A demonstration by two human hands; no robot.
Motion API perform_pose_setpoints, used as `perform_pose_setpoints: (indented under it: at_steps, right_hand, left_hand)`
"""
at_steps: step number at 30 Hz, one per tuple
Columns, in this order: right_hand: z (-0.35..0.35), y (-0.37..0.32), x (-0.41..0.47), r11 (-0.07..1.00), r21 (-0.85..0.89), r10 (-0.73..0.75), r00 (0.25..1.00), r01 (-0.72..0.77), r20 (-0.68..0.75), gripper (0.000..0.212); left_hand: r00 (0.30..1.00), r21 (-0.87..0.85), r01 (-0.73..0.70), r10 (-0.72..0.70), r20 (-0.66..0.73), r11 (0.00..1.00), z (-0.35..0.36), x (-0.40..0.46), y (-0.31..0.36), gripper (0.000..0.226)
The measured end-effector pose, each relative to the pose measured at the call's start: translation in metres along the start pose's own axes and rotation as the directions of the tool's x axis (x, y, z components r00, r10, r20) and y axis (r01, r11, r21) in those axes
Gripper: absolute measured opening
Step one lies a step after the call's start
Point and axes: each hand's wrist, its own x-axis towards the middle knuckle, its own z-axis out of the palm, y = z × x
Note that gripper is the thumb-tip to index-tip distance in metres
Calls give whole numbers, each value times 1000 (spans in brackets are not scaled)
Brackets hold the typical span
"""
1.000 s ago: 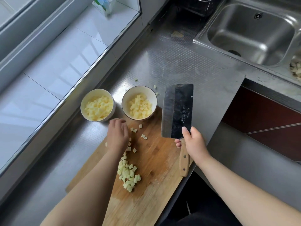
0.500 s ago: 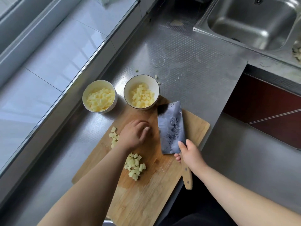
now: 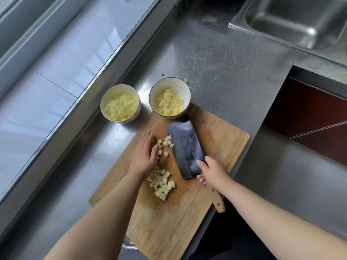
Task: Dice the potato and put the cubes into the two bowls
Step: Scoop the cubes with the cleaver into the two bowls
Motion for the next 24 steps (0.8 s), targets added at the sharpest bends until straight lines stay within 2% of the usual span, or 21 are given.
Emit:
perform_pose_setpoints:
  at_steps: [5,8,10,11,13,16,20,24]
  right_hand:
    - [11,3,-7,993,-116,-28,997,36,70,22]
    - [11,4,-13,990,-136,-19,996,31,89,38]
    - [11,6,-17,986,-164,-18,994,35,104,42]
    - [12,7,-18,984,-174,-20,994,39,107,42]
    - [13,9,-18,981,-186,-29,994,49,106,42]
    - [15,10,-18,978,-201,-29,994,49,102,42]
    - [17,9,-18,976,-212,-18,995,39,98,39]
    - [29,10,-21,977,-210,-12,993,38,122,26]
  left_hand:
    - [993,-37,-106,107,44,994,3,-15,10,61]
    - [990,-50,-142,141,-11,989,5,-31,8,59]
    - [983,-28,-161,158,-94,987,9,-38,2,54]
    - [979,-13,-145,142,-143,989,13,-40,-1,53]
    - [976,-47,-27,16,-216,999,20,-48,-6,55]
    - [946,-231,152,-209,-246,961,32,-62,-3,63]
    - [916,-405,184,-305,-259,896,45,-64,16,62]
    - [889,-524,176,-363,-278,833,54,-53,40,66]
